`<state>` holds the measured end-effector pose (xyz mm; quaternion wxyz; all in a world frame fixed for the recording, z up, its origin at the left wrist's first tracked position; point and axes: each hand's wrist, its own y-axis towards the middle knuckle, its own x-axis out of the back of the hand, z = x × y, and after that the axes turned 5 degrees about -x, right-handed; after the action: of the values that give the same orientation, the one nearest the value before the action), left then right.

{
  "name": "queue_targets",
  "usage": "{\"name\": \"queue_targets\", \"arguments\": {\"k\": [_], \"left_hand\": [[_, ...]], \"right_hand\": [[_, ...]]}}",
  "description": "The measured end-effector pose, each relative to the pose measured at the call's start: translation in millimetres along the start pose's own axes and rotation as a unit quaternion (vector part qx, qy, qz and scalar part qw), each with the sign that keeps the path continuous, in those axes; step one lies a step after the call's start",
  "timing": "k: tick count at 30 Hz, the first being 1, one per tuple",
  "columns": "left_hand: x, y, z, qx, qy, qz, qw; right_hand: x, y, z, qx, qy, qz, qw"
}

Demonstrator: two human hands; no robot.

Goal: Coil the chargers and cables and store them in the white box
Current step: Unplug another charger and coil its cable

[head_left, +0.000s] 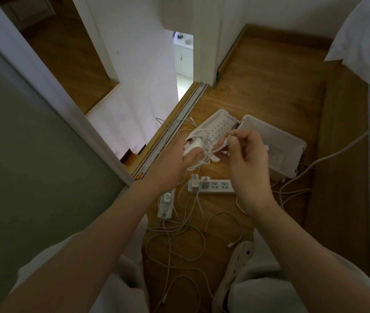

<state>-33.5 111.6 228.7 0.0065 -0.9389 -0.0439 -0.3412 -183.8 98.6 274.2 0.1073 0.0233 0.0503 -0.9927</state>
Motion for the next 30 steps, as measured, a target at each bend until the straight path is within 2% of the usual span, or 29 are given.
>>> {"name": "queue_targets", "arguments": {"k": [3, 5, 7, 10, 13, 16, 20, 23, 25, 27, 30], "left_hand": [[-0.9, -3.9, -1.5, -0.016, -0.027, -0.007, 0.999], [-0.7, -6.0, -6.5, -0.03, -0.066, -0.017, 0.997], [-0.8, -8.3, -11.3, -0.046, -0.094, -0.027, 0.994], [-0.4, -11.9, -16.3, -0.067, -0.106, -0.036, 0.991], [0.2, -12.7, -18.8, -0.075, -0.121, -0.048, 0.989], [1.8, -11.8, -19.8, -0.089, -0.134, -0.06, 0.985], [2.2, -13.3, -23.6, -0.106, -0.168, -0.035, 0.979], [1.6, -15.4, -27.2, -0.126, -0.177, -0.024, 0.976], [0.7, -15.6, -27.6, -0.132, -0.159, -0.015, 0.978], [-0.5, -14.7, -26.6, -0.119, -0.15, -0.015, 0.981], [1.4, -11.5, -22.6, -0.079, -0.153, -0.038, 0.984]], "right_hand": [[8.8, 12.5, -1.3, -0.162, 0.15, -0.046, 0.974], [13.2, 19.6, -3.6, -0.241, 0.192, -0.068, 0.949], [12.3, 23.2, -5.5, -0.305, 0.188, -0.067, 0.931], [5.6, 22.8, -9.2, -0.345, 0.087, 0.0, 0.935], [3.7, 21.7, -9.6, -0.31, -0.023, 0.039, 0.95], [6.0, 23.8, -11.6, -0.298, 0.007, 0.032, 0.954], [7.3, 26.0, -12.5, -0.303, 0.04, 0.018, 0.952], [7.7, 26.3, -12.2, -0.284, 0.017, 0.03, 0.958], [8.2, 26.0, -15.4, -0.242, -0.08, 0.05, 0.966], [9.5, 25.7, -17.5, -0.156, -0.198, 0.064, 0.966], [10.3, 25.5, -14.8, -0.08, -0.231, 0.083, 0.966]]}}
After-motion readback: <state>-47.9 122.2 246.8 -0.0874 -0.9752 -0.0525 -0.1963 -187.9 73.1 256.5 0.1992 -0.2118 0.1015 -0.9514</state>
